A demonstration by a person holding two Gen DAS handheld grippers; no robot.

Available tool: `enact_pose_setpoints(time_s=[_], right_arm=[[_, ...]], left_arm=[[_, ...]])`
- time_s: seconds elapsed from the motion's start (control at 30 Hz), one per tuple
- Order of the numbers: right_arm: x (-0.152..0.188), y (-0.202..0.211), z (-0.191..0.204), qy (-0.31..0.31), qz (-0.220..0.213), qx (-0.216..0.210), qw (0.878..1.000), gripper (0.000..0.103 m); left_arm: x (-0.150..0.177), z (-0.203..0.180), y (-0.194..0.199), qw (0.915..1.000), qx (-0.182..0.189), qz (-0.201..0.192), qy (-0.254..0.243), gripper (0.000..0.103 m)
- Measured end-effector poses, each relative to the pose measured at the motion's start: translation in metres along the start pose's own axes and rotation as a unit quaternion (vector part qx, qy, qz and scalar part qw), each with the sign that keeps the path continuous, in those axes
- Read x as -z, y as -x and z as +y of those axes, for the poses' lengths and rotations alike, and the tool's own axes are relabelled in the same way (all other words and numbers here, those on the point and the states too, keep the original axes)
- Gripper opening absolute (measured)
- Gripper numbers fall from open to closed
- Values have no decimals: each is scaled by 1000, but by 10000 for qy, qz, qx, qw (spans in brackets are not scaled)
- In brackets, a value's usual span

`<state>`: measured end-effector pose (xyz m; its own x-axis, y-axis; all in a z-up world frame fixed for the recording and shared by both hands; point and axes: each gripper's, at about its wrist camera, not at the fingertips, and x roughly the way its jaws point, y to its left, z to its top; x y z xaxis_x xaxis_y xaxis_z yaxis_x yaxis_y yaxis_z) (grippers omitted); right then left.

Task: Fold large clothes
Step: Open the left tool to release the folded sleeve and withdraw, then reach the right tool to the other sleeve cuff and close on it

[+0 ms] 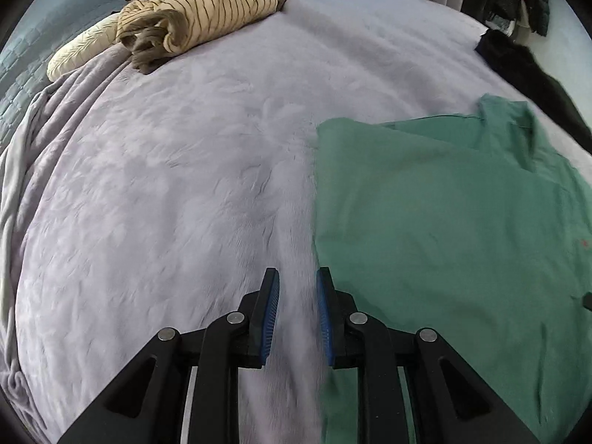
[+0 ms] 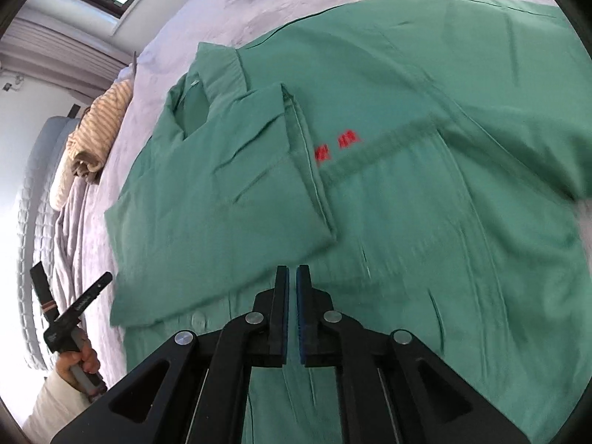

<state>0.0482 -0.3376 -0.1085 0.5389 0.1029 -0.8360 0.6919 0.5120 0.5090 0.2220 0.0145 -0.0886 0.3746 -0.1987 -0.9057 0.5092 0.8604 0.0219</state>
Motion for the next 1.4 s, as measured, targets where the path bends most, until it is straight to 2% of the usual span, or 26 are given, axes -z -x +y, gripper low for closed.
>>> enact_pose_setpoints(time_s=[0.07,0.17,0.27,0.33,0.4,0.53,0.67,0.73,0.77,0.8,0.87,0.9,1.03,1.17,1.3,1.33,1.4], right_arm=[[11,6,2,14,82,-61,9999,5],[31,14,-1,97,210,-65,9997,5],[47,20,-6,111,342,-60,9993,5],[54,22,-10,47,404,-34,9992,5],[61,28,-14,-9,415,-57,9991,5],[73,40,-26,-114,420,-34,9990,5],[82,51,-37,-288,422,-36,9987,5],[86,57,-44,-375,419,-47,9984,7],[88,60,-47,-406,406,-41,9983,14],[88,62,-48,-422,385,-40,9984,19],[90,70,-53,-421,307,-51,9986,54],[90,75,-54,-392,252,-58,9989,57],[86,86,-63,-349,186,-75,9992,59],[78,98,-78,-404,32,-130,9991,74],[69,109,-96,-462,-85,-127,9988,75],[67,112,-102,-483,-115,-131,9987,83],[63,117,-111,-525,-182,-188,9983,85]], left_arm=[[9,-4,15,9997,223,-11,-36,23],[22,-12,18,9990,405,88,-171,23],[42,-18,-8,9984,-21,482,-279,23],[54,-7,-17,9977,81,672,11,31],[60,-3,-9,9979,-72,633,133,47],[67,-15,15,9978,-243,603,-116,47],[67,-37,37,9985,-132,513,-150,47],[66,-52,43,9983,-114,551,-138,68],[66,-58,46,9984,-159,525,-116,91],[66,-65,52,9987,-199,448,-116,98],[76,-89,61,9988,-287,328,-230,98],[78,-98,62,9986,-298,348,-265,98],[81,-131,59,9976,-319,500,-344,98],[80,-155,52,9967,-351,647,-351,98],[78,-185,44,9953,-257,816,-451,98],[78,-193,43,9950,-236,818,-519,98],[77,-208,44,9947,-177,808,-612,98]])
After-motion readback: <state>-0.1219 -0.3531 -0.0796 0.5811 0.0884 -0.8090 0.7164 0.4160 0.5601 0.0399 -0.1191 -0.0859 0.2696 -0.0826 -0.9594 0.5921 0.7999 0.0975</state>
